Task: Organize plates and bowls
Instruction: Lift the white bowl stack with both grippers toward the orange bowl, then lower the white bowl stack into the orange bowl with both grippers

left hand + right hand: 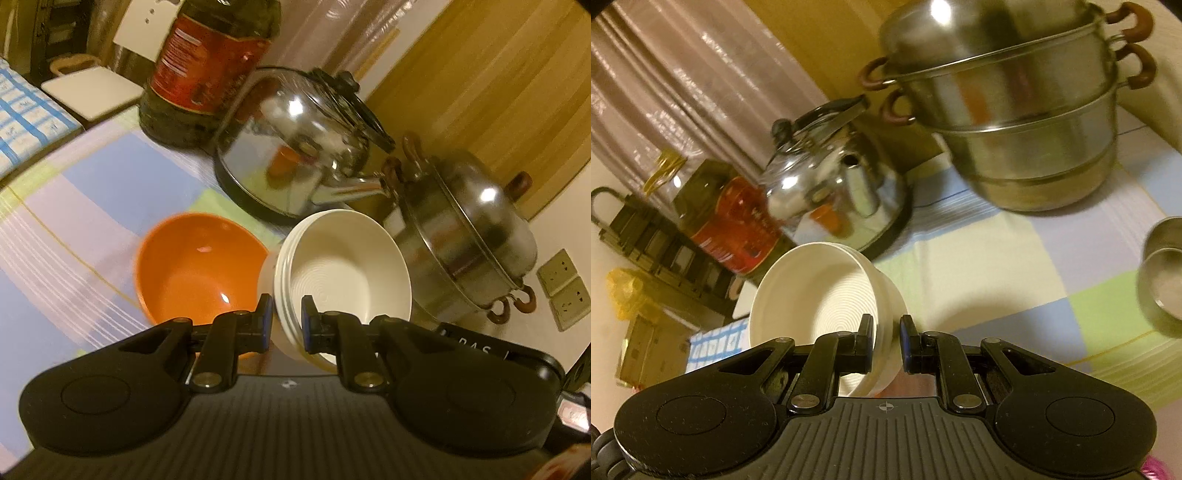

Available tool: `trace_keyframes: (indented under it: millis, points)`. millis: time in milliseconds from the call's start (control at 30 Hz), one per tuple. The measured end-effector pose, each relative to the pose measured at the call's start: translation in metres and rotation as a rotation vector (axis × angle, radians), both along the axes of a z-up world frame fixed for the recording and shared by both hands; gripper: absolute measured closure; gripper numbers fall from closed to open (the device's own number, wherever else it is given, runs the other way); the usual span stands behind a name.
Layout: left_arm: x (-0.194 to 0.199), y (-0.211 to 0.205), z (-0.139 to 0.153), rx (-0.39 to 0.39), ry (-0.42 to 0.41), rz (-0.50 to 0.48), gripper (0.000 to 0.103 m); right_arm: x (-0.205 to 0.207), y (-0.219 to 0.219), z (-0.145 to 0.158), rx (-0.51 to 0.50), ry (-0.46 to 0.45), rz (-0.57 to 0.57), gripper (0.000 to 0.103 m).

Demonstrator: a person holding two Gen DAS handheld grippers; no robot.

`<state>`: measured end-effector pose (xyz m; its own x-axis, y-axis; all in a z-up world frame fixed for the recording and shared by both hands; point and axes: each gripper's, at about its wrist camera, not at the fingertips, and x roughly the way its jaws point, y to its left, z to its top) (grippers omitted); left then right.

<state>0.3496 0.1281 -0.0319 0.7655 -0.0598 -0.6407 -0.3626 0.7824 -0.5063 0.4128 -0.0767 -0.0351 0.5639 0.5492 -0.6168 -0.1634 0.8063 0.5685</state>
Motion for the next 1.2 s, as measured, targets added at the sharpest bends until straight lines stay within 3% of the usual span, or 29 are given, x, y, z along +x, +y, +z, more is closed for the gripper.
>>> trace_keyframes:
  millis: [567,1200]
  points:
    - [-0.005,0.033,-0.017,0.016,0.046,0.071,0.089,0.008,0.047,-0.023,-0.031,-0.008,0.076,0.089]
    - [0.003,0.051,-0.04,0.005,0.108,0.097,0.089,0.018,0.071,-0.047,-0.085,0.007,0.121,0.089]
